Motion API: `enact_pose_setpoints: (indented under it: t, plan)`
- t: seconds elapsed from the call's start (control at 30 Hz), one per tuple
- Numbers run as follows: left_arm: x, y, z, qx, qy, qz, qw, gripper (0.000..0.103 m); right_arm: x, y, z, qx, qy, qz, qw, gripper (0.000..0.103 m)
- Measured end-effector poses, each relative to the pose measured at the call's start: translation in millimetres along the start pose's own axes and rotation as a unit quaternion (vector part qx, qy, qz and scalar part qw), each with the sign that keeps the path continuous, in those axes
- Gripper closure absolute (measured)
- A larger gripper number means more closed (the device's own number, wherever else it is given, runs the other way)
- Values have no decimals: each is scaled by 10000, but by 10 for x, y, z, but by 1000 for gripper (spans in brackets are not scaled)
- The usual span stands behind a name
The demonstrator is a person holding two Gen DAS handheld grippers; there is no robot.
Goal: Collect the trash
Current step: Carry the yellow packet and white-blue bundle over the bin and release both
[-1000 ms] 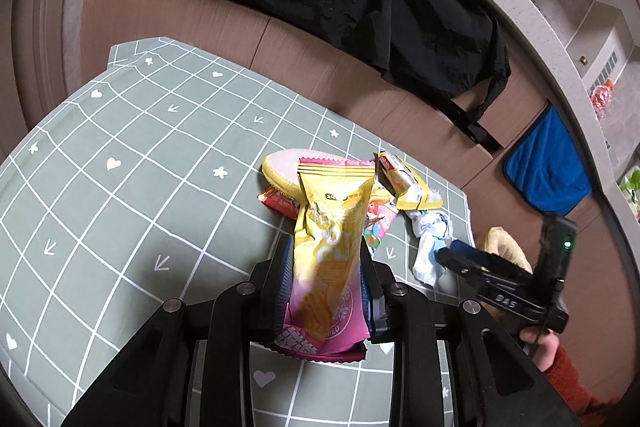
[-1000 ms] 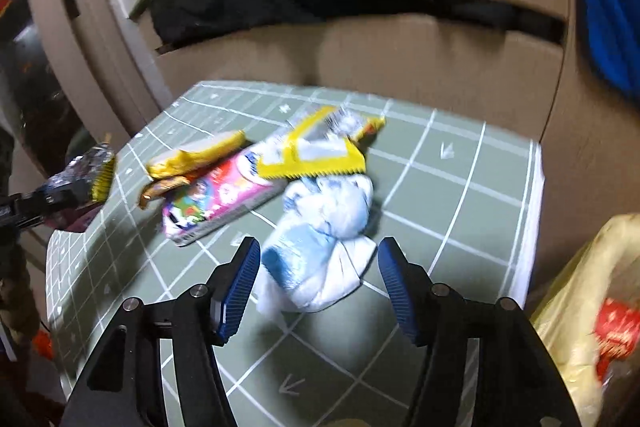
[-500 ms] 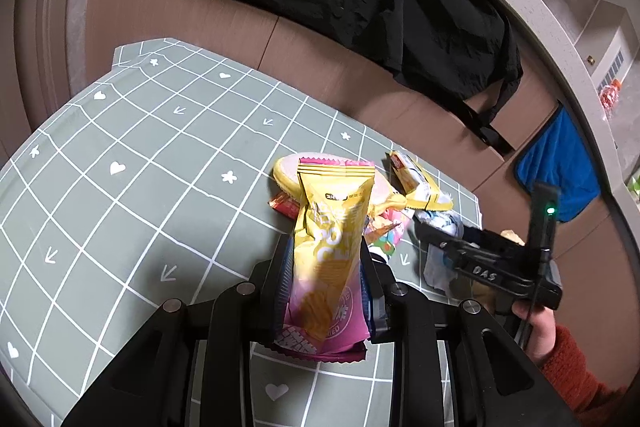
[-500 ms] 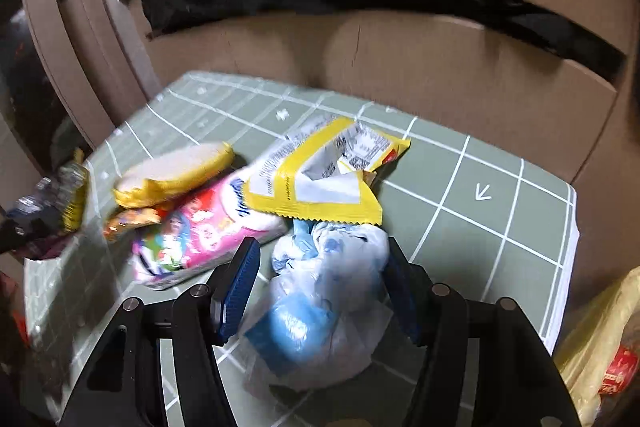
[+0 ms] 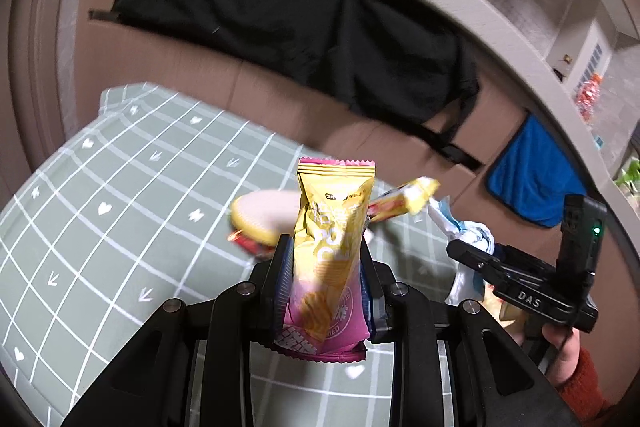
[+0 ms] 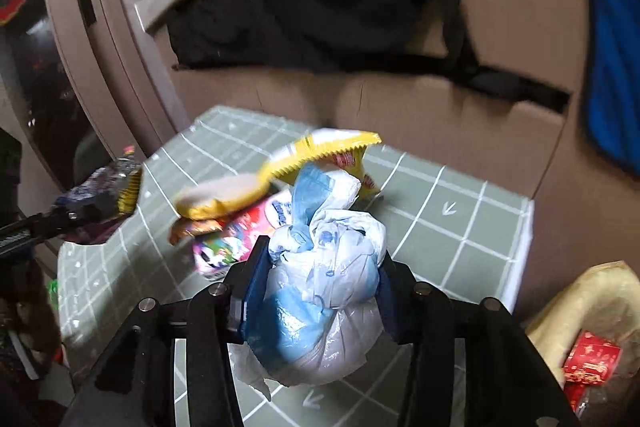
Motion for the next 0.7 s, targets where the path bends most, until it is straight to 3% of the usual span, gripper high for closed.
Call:
enact_pose_setpoints:
  t: [0.4,0.7]
  plan:
    - [988,-105,303,505,518,-175,9972,73,148,-920,119,848,-333,-72,9958,58]
    - [2003,125,310,554,944,-814,9907,73,662,-1688,83,1371,-279,-620,9882,58]
Point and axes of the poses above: each gripper's, at about its wrist camera, not at the fingertips, and y roughly the way its jaws point, x to its right, z to its top, the point moved 3 cm from there along y, roughly the way its jaws point, and after that the axes turned 6 degrees about y, right-handed, at the moved point
